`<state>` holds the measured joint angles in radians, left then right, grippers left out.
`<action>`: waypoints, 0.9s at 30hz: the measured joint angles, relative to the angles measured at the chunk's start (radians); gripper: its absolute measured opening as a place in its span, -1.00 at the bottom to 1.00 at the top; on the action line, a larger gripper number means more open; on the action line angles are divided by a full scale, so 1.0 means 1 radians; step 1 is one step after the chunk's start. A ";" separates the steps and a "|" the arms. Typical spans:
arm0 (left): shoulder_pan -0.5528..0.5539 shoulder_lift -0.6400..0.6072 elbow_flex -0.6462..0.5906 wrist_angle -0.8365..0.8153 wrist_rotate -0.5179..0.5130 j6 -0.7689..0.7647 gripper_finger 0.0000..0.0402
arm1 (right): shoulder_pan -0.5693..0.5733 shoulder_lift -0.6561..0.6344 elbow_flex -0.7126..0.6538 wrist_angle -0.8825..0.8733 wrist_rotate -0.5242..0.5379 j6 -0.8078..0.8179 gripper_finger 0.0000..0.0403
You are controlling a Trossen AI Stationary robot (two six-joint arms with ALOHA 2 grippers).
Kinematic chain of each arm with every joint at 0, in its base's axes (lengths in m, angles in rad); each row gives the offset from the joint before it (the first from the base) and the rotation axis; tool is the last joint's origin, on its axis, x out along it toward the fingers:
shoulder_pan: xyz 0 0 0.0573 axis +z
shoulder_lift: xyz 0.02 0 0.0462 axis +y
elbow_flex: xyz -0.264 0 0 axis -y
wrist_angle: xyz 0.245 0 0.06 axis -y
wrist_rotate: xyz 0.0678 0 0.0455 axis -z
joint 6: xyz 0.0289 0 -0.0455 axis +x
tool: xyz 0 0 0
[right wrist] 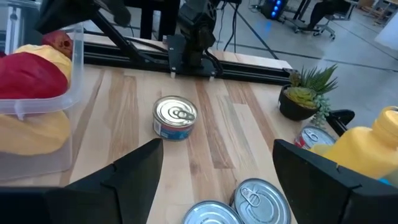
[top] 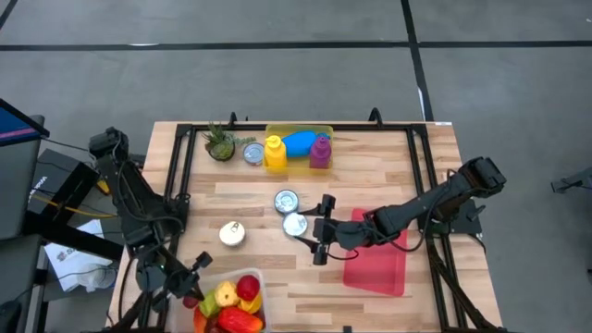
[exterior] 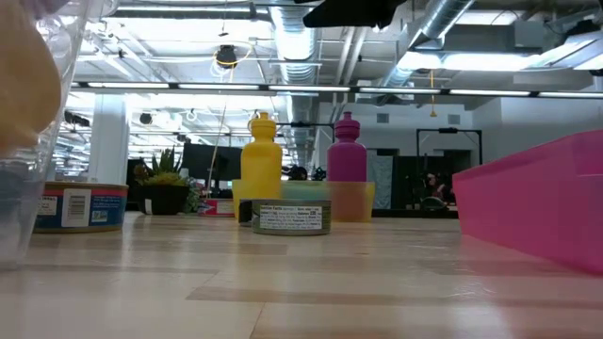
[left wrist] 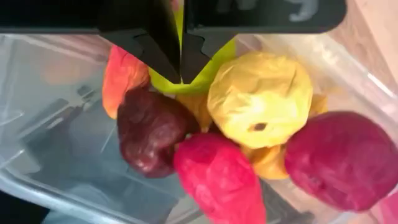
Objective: Pick & Place Food Item
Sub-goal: Adjust the white bin on the table, then put the green tuna can into the red bin
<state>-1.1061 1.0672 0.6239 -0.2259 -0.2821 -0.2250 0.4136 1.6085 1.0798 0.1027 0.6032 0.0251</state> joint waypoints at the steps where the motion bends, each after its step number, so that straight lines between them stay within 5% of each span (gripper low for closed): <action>1: 0.004 0.000 0.000 -0.010 0.000 -0.015 -0.99 | 0.003 0.000 0.000 0.000 0.000 0.000 0.45; 18: 0.025 -0.041 0.044 -0.036 -0.079 0.100 -1.00 | 0.052 0.000 -0.001 0.022 0.033 -0.047 0.45; 27: 0.025 -0.155 0.051 -0.054 -0.468 0.176 -1.00 | 0.036 0.031 -0.001 0.007 -0.023 0.024 0.45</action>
<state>-1.0809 0.9123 0.6746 -0.2802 -0.7496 -0.0490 0.4492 1.6392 1.0788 0.1096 0.5806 0.0492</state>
